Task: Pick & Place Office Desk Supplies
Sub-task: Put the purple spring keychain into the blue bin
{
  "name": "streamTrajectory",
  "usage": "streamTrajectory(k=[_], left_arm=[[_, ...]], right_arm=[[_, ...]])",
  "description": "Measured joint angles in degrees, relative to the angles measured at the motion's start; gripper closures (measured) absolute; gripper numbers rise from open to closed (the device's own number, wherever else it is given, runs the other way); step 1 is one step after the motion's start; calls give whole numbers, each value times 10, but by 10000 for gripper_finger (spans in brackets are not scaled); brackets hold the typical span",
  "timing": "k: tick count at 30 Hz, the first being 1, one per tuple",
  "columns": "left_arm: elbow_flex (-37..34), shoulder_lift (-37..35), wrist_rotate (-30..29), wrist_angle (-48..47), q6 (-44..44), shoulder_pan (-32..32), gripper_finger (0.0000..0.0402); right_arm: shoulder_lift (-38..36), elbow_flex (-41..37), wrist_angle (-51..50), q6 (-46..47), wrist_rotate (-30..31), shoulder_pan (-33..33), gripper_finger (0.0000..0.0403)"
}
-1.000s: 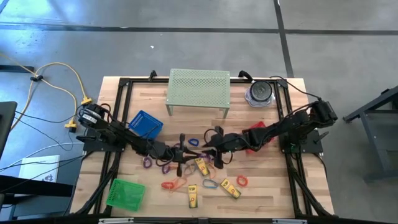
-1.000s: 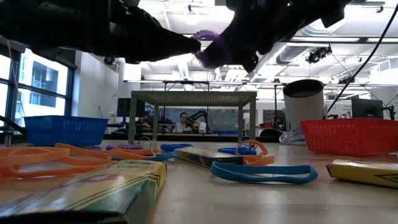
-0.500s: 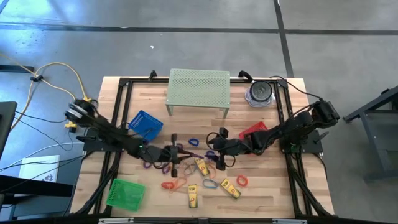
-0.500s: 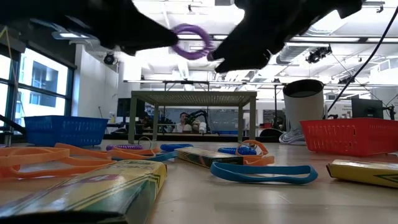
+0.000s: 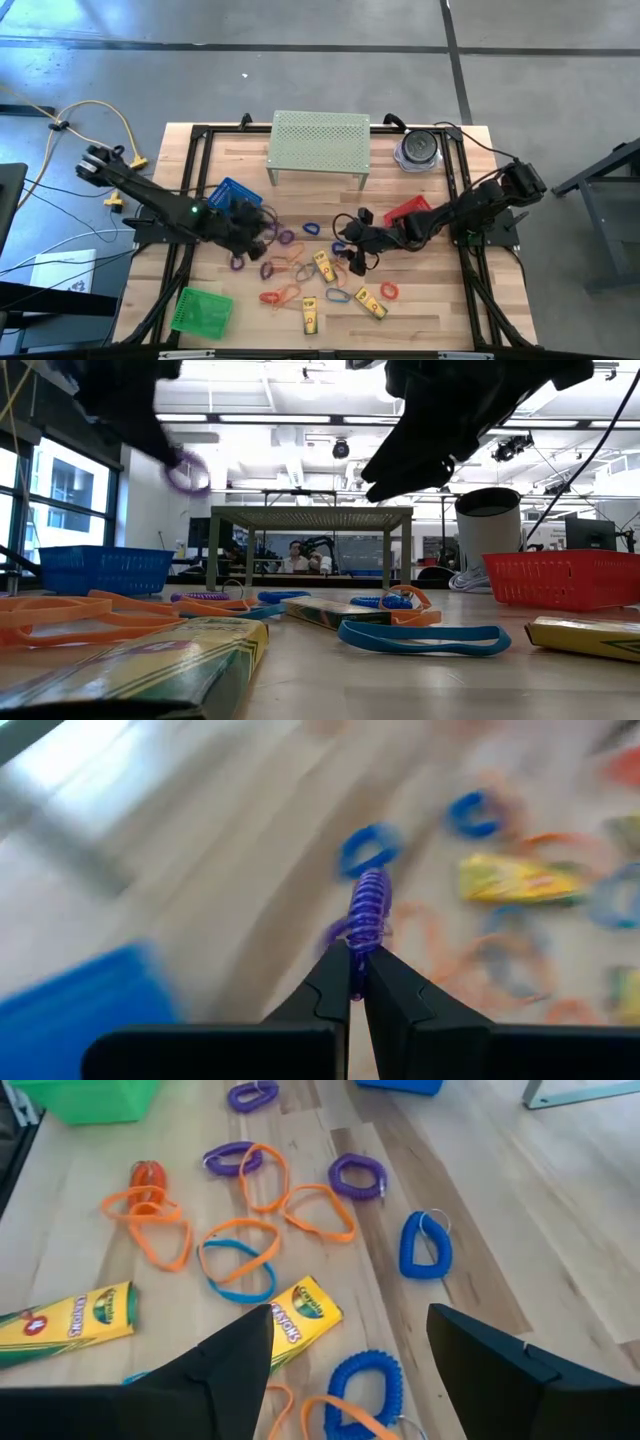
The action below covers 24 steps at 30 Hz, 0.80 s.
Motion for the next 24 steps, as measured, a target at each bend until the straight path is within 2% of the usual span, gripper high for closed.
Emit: streamTrajectory(k=[3, 6, 13, 21, 24], left_arm=[[19, -23, 1, -105, -77, 13, 394], [21, -47, 9, -176, -116, 28, 393], [22, -64, 84, -326, -186, 101, 392], [22, -51, 85, -304, -125, 157, 389], [22, -43, 101, -309, -128, 172, 374]], right_arm=[[1, 0, -3, 0, 0, 0, 151], [5, 0, -4, 0, 0, 0, 151], [5, 0, -1, 2, 2, 0, 151], [5, 0, -2, 2, 2, 0, 151], [5, 0, -2, 2, 2, 0, 151]])
